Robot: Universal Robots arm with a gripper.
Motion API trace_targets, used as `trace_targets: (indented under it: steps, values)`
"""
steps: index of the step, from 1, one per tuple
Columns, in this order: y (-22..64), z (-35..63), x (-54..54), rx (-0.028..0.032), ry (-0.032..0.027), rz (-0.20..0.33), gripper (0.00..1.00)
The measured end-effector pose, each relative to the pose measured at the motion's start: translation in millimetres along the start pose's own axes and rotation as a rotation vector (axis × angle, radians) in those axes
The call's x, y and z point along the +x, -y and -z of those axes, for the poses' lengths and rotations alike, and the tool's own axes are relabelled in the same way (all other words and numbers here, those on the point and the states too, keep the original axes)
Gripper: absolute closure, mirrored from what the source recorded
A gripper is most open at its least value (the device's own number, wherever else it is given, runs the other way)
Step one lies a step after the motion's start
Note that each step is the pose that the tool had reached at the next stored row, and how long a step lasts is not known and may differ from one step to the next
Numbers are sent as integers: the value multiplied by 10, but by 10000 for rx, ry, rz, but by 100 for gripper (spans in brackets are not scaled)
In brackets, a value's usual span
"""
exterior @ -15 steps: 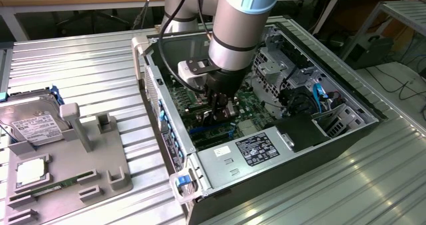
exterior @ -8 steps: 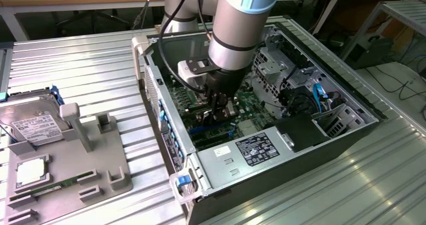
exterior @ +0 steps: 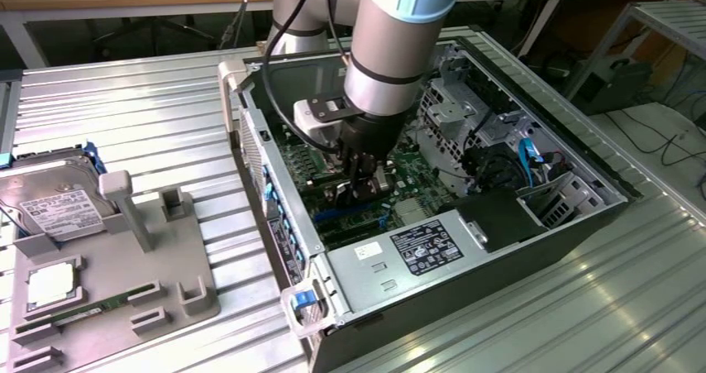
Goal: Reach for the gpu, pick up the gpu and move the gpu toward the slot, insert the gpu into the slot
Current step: 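Insert the gpu into the slot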
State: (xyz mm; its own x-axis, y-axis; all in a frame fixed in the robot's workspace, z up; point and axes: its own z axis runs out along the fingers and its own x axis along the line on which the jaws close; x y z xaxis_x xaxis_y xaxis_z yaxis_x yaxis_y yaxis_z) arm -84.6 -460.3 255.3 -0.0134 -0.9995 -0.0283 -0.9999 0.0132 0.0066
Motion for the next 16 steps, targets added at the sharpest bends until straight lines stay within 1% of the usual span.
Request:
trace_targets:
  steps: [3, 10, 16]
  values:
    - [-16, -15, -5, 0, -1, 0, 73]
    - [-17, -19, -5, 0, 0, 0, 73]
    - [-17, -52, -4, -1, 0, 0, 73]
